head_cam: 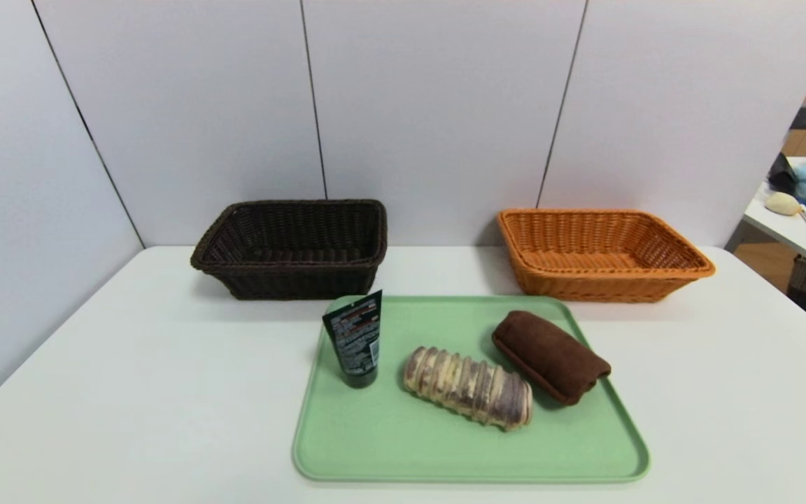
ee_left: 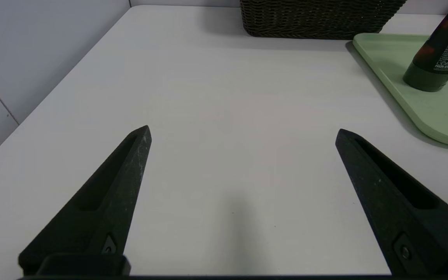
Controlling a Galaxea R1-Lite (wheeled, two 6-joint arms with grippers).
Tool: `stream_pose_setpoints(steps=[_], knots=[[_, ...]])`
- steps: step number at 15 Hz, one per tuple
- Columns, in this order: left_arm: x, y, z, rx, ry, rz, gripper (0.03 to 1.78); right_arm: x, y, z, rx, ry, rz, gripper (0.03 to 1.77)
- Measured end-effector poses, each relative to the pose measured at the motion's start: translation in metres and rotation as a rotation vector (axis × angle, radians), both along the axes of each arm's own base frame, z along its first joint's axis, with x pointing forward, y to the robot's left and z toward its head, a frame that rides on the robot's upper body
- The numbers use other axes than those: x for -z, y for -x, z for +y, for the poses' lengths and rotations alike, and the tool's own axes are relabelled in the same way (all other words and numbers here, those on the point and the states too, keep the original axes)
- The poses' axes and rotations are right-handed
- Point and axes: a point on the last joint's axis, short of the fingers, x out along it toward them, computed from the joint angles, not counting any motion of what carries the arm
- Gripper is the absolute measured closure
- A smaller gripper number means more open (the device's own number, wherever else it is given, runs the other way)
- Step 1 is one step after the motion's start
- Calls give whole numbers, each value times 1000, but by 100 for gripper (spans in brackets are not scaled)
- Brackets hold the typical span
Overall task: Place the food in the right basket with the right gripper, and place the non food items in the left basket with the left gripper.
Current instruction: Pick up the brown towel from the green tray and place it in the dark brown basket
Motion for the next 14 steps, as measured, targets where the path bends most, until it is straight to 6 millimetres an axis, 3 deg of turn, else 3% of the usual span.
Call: stream_pose_setpoints(steps=[11,14], knots=[[0,0,0,-1,1,3,12,-1,1,0,1,2,-2,10],[-22,8,0,9,-2,-39,12,-30,9,0,-6,3,-51,10]])
